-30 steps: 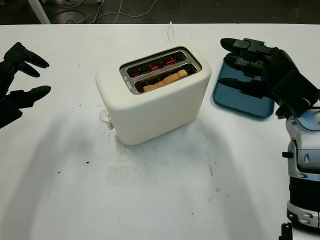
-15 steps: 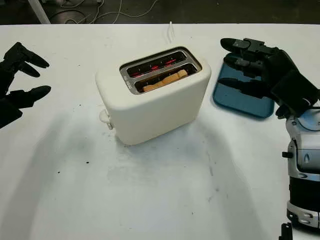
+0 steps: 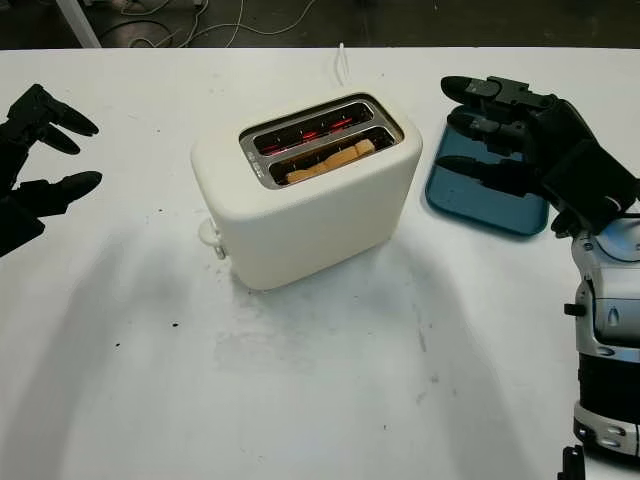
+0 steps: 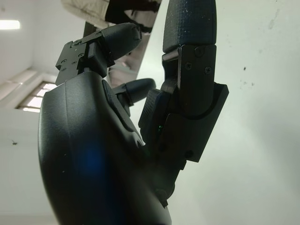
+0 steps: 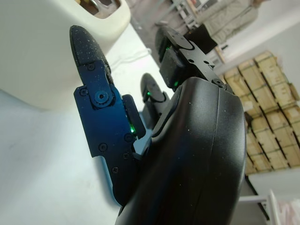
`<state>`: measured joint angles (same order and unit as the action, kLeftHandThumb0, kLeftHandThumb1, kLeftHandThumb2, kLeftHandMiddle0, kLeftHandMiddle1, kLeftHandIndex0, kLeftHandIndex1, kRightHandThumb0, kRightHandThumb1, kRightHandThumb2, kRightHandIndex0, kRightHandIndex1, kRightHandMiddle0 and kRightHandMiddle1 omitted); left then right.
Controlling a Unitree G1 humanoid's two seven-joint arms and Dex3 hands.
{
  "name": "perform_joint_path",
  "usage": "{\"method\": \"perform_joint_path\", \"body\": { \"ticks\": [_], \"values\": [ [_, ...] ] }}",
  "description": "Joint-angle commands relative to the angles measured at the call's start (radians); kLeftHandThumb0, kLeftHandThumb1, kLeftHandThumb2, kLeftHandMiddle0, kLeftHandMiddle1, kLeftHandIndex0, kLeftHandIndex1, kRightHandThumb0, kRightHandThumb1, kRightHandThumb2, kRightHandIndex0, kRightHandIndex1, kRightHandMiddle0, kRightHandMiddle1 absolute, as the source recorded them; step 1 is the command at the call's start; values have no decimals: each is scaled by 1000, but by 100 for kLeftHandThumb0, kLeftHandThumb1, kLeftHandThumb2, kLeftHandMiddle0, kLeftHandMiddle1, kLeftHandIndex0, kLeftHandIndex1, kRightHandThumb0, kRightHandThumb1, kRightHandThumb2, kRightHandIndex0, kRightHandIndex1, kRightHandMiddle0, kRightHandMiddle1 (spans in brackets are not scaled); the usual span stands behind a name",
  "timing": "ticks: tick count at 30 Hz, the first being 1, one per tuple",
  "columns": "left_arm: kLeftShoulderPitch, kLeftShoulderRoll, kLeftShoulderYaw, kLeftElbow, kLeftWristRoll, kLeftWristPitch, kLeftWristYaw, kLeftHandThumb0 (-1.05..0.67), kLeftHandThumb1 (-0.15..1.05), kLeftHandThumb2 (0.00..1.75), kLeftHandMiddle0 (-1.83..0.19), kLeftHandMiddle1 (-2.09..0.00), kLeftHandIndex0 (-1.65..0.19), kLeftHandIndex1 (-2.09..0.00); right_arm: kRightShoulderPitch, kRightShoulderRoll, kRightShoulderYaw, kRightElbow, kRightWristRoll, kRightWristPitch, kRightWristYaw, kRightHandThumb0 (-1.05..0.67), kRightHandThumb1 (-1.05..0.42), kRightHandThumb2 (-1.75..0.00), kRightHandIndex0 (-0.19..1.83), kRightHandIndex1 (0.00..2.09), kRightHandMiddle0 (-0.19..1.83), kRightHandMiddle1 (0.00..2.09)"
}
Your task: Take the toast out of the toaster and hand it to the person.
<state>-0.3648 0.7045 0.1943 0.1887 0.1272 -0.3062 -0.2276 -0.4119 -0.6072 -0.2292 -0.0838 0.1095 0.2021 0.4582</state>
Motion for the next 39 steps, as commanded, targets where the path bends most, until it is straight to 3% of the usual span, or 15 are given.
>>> {"method": "perform_joint_path", "body": {
  "ticks": [1, 39],
  "values": [
    [8, -2, 4, -4, 3, -5, 2, -105, 92, 43, 0, -169, 0, -154, 1, -4, 0, -20, 2, 12, -9, -63, -79, 0, 55, 0, 52, 0],
    [16, -6, 8, -6, -7, 7, -2, -105, 92, 41, 0, -170, 0, -154, 3, -7, -3, -2, 6, -10, 3, -63, -80, 0, 55, 1, 52, 0]
  ]
}}
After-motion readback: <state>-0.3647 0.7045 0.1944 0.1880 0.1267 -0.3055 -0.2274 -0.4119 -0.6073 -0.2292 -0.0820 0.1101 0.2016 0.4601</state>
